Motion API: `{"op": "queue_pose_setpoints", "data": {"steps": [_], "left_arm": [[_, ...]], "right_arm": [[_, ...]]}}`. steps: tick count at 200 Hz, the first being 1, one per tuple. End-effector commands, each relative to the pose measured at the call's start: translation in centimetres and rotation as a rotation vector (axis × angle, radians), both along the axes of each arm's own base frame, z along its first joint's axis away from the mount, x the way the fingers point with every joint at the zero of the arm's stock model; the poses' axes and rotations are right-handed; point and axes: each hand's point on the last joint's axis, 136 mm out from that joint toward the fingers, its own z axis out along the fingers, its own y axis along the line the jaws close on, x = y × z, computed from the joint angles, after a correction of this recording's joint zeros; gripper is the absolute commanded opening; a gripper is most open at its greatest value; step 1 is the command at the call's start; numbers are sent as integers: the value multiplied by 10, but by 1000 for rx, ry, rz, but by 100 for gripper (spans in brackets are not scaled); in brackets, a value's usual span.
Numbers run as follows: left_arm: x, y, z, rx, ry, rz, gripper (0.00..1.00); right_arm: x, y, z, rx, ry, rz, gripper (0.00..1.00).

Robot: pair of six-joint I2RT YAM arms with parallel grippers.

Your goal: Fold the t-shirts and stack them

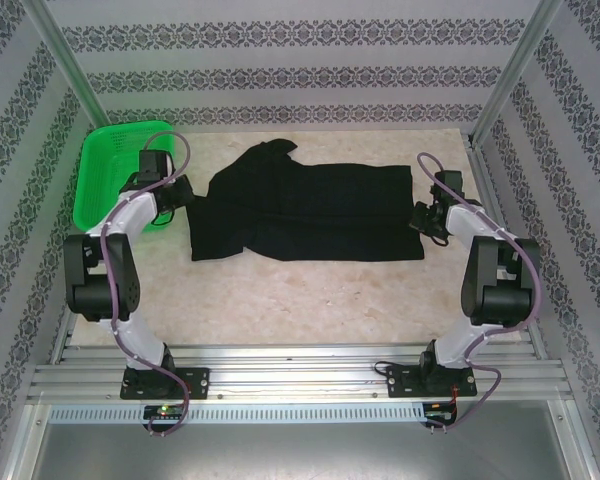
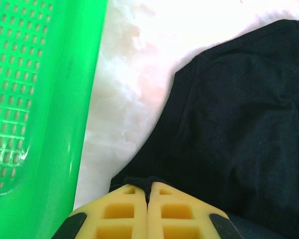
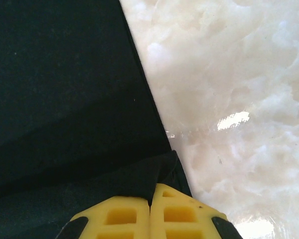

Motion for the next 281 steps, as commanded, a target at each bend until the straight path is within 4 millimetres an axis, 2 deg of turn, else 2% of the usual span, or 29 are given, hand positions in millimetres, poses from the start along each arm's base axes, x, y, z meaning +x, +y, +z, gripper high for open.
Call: {"op": "queue_pose_setpoints", "data": {"steps": [1,25,47,50,54,64,67,83,104,114,128,163,195,222,246,281], "left_arm": [[5,11,-1,32,17,5,0],[10,8,-10,17,31,-2,1],[20,-1,-3,-36,-16,-25,52],[21,-2,1,-44,-28,-26,66],[22,-3,6,-55,-42,-28,77],[24,-6,25,-71,-83,-34,97],[23,-7,30,-76,-94,-36,100],[18,-10,69,-87,-165,-37,100],[-3,-20,116,-128,-257,-50,100],[-15,-28,127,-138,-266,-64,100],[-32,-37,129,-156,-248,-76,100],[-80,-54,98,-194,-153,-93,100],[-129,-63,48,-167,-29,-84,96],[-160,-62,2,-170,55,-51,89],[-163,-64,-20,-196,63,-36,82],[-145,-59,-32,-181,50,-14,74]], "right_arm": [[9,-2,1,-21,3,-11,0],[14,-3,-2,-24,14,-10,4],[21,-8,0,-35,17,-27,16],[22,-8,1,-35,16,-28,19],[23,-9,4,-33,13,-30,25],[26,-9,12,-32,-2,-29,36],[27,-9,16,-34,-10,-27,38],[28,-9,39,-45,-59,-21,51],[17,-7,69,-45,-127,-18,65],[8,-3,80,-34,-153,-15,70],[-8,1,87,-20,-175,-14,75],[-55,20,85,57,-157,14,80],[-94,38,72,142,-152,13,80],[-114,42,51,164,-99,0,78],[-121,38,31,142,-51,-17,77],[-119,33,14,120,-18,-30,73]]}}
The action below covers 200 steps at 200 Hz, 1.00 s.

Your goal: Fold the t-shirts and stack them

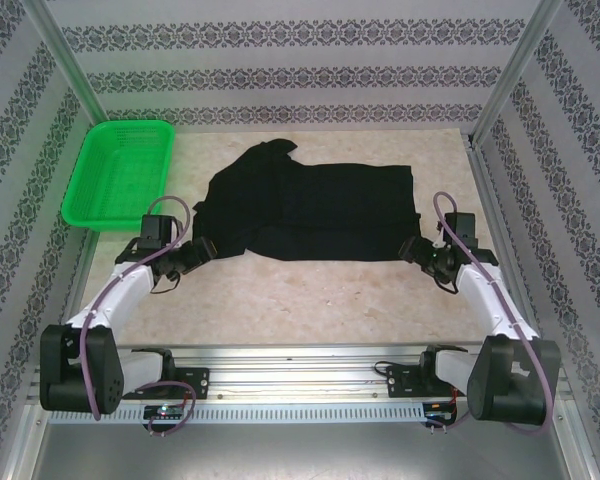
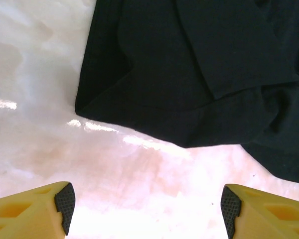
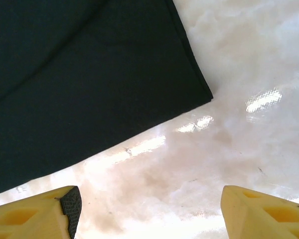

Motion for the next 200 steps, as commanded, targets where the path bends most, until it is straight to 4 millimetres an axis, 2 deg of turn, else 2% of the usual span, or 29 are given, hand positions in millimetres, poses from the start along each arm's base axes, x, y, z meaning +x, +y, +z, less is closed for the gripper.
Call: {"op": "queue_pose_setpoints", "data": {"steps": [1,54,97,132,151,176,200], "left_arm": [[26,4,7,17,-81,32,74],[47,16,-6,74,-69,65,66],[59,23,-17,116,-61,82,54],[71,18,-29,98,-50,54,33],[73,17,-35,104,-40,37,25],[75,18,-33,117,-54,26,10],[74,18,-26,128,-75,13,6]], "right_arm": [[1,0,-11,-14,15,-4,73],[8,-5,-21,-30,29,-20,72],[12,-9,-31,-41,57,-35,71],[22,-10,-35,-30,51,-48,71],[30,-10,-37,-18,54,-44,69],[37,-10,-39,-13,48,-46,65],[43,-12,-40,-13,41,-54,61]]}}
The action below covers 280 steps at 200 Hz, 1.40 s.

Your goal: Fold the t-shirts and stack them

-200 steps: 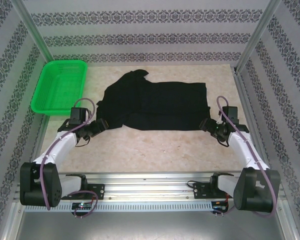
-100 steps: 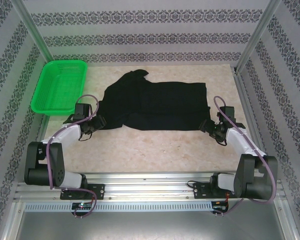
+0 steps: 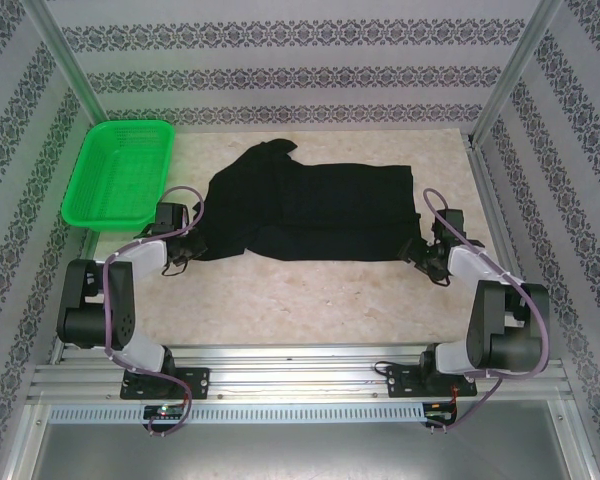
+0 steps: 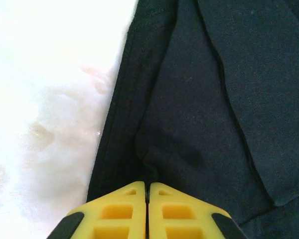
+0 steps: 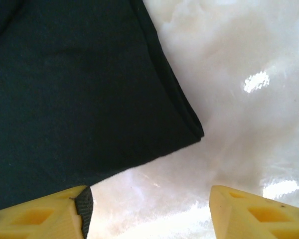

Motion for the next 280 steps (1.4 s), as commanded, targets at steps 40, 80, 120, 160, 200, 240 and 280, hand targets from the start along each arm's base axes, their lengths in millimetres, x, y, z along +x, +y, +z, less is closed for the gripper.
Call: {"op": "queue_pose_setpoints", "data": {"steps": [40,80,120,160,200,240,280], "left_arm": [[7,6,34,80,-104,-47,3],[4,8,43,108,-132,-56,2],[-11,25,55,195,-145,-13,1],[-22,39,62,241,-152,27,1],[-26,32,57,198,-155,23,1],[-27,29,52,180,-152,19,1],[-25,26,54,159,-166,13,1]], "right_arm": [[29,-11,7,-14,-43,-24,46],[33,-19,6,-9,-42,-41,25],[28,-30,14,-32,-56,-49,4],[24,-40,20,-48,-64,-65,0],[19,-17,28,72,-84,-35,22],[-9,0,20,82,-56,-21,45],[-2,3,3,82,-33,-22,48]]}}
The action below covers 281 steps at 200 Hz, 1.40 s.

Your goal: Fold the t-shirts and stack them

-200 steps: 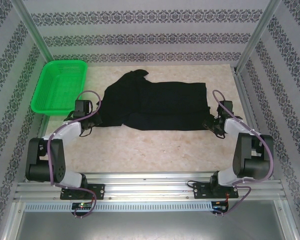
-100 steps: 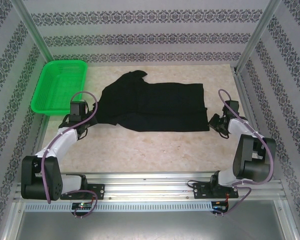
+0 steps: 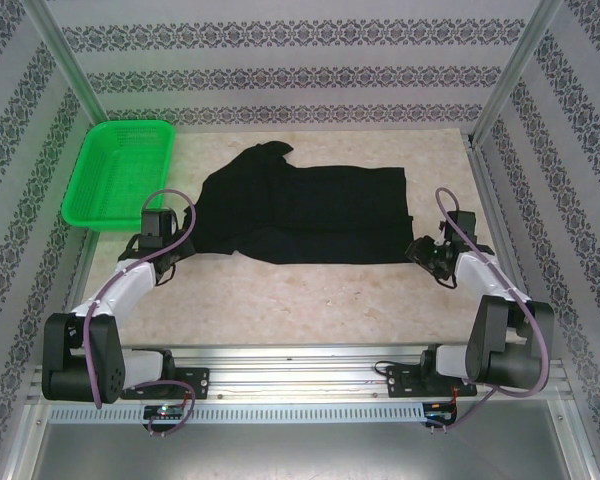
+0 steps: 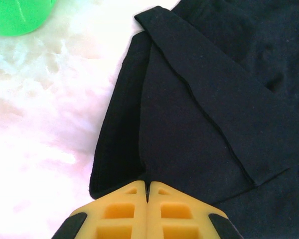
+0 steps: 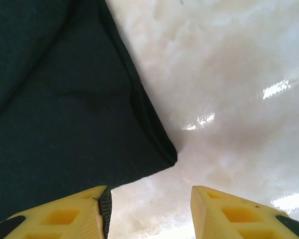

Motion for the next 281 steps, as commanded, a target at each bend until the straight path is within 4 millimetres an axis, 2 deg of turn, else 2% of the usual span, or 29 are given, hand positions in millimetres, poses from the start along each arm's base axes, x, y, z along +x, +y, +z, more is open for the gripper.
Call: {"op": "queue_pose_setpoints", "data": {"steps": [1,30,59,80,101,110,133,185,211,259,275,281], "left_arm": [[-1,0,0,-14,-10,2,1],[-2,-2,-2,-24,-6,0,1],[-3,-2,-2,-27,-9,3,1],[-5,0,-3,-26,-2,12,1],[-10,9,-4,-46,4,48,1],[-12,13,-3,-44,4,59,1],[-16,20,1,-32,-4,75,1],[-29,34,12,17,-35,121,1],[-31,34,8,20,-20,120,1],[-23,27,-5,-17,10,89,1],[-27,30,-9,-7,42,106,1],[-30,32,-11,0,52,121,2]], "right_arm": [[2,6,-13,18,27,-2,48],[16,8,-19,23,37,8,49],[19,6,-27,13,59,3,46],[19,0,-32,8,82,-25,28],[25,-11,-23,-43,71,-45,6],[27,-15,-18,-56,64,-51,0],[28,-21,-6,-77,37,-55,0],[10,-36,8,-114,19,-71,0],[8,-40,13,-122,12,-65,0],[6,-34,-4,-88,53,-52,0],[6,-35,-6,-87,59,-58,0],[5,-35,-7,-89,61,-59,5]]}}
